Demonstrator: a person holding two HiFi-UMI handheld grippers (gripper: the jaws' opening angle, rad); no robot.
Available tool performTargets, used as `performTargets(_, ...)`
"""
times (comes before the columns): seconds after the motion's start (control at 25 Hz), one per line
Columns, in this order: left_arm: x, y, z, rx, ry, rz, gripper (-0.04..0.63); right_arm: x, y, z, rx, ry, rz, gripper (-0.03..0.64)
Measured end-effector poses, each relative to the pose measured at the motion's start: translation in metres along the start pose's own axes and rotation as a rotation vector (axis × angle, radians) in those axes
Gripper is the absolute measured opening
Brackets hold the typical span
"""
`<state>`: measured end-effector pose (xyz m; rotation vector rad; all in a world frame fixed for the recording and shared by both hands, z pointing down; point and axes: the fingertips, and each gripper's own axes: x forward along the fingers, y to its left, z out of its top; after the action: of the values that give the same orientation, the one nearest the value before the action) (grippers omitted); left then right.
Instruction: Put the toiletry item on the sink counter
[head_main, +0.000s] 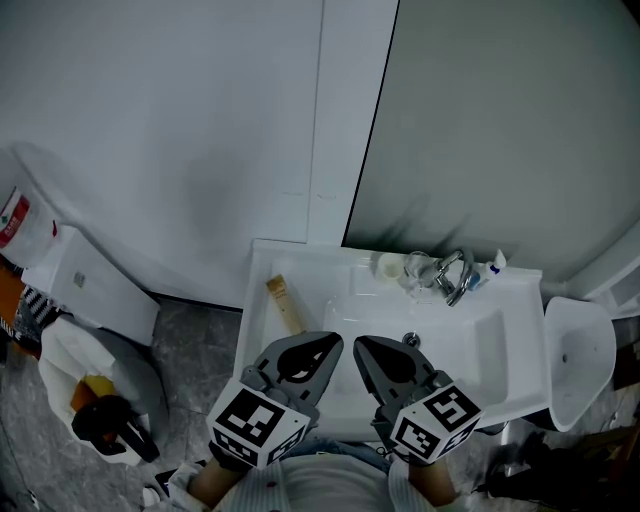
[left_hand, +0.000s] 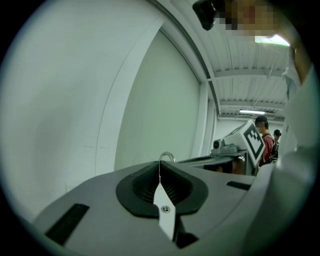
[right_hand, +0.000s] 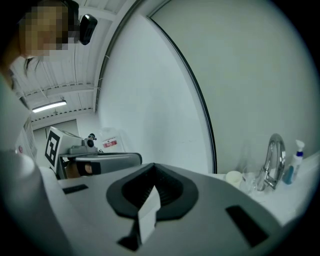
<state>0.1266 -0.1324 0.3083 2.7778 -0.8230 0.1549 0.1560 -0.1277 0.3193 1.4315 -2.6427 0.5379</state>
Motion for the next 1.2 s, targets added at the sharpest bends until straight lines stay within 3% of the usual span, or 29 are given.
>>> performTargets(0.4, -0.004, 0.01, -0.007, -0.025, -0.003, 0.024, 0.018, 0.01, 0.004, -0.004, -0.01, 0.024, 0.018, 0.009)
performTargets(0.84, 0.004, 0.019, -0.003, -0.071, -0.026, 0.0, 0.019, 0.013, -0.003, -0.005, 0.01, 0.027, 0.017, 0.009)
performTargets(1.2, 0.013, 0.016, -0.005, -0.021, -0.006, -0.05, 0.019, 0.015, -0.003, -0.009, 0.012, 0.034, 0.017, 0.009)
